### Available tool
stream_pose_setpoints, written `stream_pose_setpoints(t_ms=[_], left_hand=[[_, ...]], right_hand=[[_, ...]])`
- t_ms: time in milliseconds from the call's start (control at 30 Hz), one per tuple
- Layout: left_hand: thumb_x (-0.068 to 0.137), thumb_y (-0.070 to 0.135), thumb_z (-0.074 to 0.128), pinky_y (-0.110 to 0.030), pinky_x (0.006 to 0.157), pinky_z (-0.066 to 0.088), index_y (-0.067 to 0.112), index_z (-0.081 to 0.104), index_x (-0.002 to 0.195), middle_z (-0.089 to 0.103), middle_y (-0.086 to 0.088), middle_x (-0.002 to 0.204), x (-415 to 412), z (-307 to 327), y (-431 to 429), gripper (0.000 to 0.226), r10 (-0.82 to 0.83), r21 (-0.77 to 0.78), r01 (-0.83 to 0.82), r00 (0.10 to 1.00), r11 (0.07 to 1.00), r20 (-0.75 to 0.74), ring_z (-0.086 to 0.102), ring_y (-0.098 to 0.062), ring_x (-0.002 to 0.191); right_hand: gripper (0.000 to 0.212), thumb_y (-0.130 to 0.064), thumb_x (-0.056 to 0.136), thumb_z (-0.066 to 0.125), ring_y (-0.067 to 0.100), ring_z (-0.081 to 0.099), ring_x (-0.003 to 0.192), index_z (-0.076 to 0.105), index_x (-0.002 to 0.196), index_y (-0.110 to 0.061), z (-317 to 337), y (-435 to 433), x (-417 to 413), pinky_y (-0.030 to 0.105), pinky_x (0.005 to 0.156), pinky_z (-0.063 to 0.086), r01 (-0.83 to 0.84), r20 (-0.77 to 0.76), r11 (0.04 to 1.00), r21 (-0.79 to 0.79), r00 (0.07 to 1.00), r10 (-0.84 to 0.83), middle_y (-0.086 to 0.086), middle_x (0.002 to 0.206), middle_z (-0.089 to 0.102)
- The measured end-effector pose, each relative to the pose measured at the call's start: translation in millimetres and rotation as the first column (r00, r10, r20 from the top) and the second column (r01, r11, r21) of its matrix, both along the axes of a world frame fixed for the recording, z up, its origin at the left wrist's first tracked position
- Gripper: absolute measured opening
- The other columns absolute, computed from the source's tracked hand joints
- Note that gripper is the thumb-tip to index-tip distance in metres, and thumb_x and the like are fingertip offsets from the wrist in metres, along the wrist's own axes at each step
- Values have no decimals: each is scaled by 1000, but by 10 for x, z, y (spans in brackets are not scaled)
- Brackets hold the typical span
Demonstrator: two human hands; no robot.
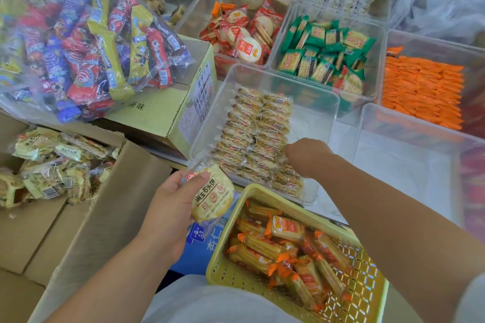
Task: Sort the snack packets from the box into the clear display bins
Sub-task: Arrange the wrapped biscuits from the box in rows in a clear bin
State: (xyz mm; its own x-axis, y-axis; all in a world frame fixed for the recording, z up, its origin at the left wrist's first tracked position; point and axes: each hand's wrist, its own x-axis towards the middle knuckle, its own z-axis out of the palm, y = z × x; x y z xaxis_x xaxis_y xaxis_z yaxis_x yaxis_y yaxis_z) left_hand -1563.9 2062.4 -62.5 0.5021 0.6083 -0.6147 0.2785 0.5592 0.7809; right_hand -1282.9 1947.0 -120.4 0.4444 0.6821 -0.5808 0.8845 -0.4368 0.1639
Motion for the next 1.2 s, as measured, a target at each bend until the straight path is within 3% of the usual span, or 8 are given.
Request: stream_pose_setpoints(t_ms=[200, 500, 667, 833, 900, 967, 1033, 1200], left_hand=[[95, 32, 70, -45, 78, 58, 26, 75, 103, 79, -9, 107, -71, -30, 33, 11, 26, -14, -26, 1000, 1000, -4, 77, -29, 98], [104, 29, 54, -57, 95, 55, 21, 82, 94, 78, -14, 111, -56, 72, 27, 31, 138, -147, -124, 986, 981, 90, 76, -30, 103], [105, 26, 44, -60, 92, 58, 15, 80, 97, 76, -16, 117, -71, 103, 39, 38, 155, -208, -118, 973, 971, 171, 74, -36, 107], [107, 16, 44, -54, 94, 54, 16, 73, 101, 77, -11, 109, -10, 152, 66, 30, 118, 18, -120, 988, 993, 100, 73, -32, 107], [101, 24, 53, -49, 93, 57, 25, 72, 103, 78, -4, 108, 42, 201, 58, 19, 55, 168, -62, 997, 984, 45, 73, -28, 107], [91, 36, 59, -31, 83, 55, 37, 69, 104, 76, 9, 105, 112, 255, 28, 17, -47, 373, 51, 999, 927, -20, 72, -13, 100], [91, 35, 62, -16, 78, 48, 42, 67, 107, 72, 17, 106, 202, 280, -23, 18, -185, 551, 191, 980, 813, -66, 68, -3, 99], [93, 8, 71, -17, 100, 40, 25, 66, 124, 62, 10, 127, 405, 257, -124, 36, -556, 792, 509, 786, 337, -269, 55, -3, 119]], right_hand=[[24, 5, 86, 50, 15, 50, 59, 51, 70, -13, -102, 95, -10, 27, 50, 39, 147, -73, 988, -40, 986, -150, 2, 71, 53], [25, 6, 84, 50, 14, 48, 57, 50, 68, -13, -158, 122, -132, 26, 48, 38, 309, -119, 950, -49, 942, -313, 0, 67, 50], [23, -7, 92, 47, 17, 51, 66, 49, 72, -17, -12, 150, -246, 34, 70, 43, 390, -84, 921, 8, 918, -388, 0, 76, 55], [36, -40, 104, 43, 26, 62, 83, 63, 90, -14, 508, 121, -477, 34, 67, 48, 450, -219, 813, 370, 893, -394, 4, 90, 66], [44, -47, 104, 45, 26, 67, 80, 67, 92, -12, 712, 45, -720, 38, 68, 56, 616, -576, 663, 425, 749, -327, 5, 86, 70], [44, -54, 100, 51, 21, 74, 87, 69, 113, -16, 871, -23, -1012, 39, 72, 62, 868, -948, 486, 101, 232, -218, 5, 101, 75], [50, -61, 92, 58, 22, 73, 102, 64, 127, -25, 910, -76, -1223, 43, 79, 62, 882, -970, 402, -245, -222, -103, 6, 118, 73], [31, -42, 100, 59, 22, 73, 99, 66, 119, -18, 766, -67, -1391, 45, 82, 61, 945, -952, 135, -299, -304, 20, 8, 107, 74]])
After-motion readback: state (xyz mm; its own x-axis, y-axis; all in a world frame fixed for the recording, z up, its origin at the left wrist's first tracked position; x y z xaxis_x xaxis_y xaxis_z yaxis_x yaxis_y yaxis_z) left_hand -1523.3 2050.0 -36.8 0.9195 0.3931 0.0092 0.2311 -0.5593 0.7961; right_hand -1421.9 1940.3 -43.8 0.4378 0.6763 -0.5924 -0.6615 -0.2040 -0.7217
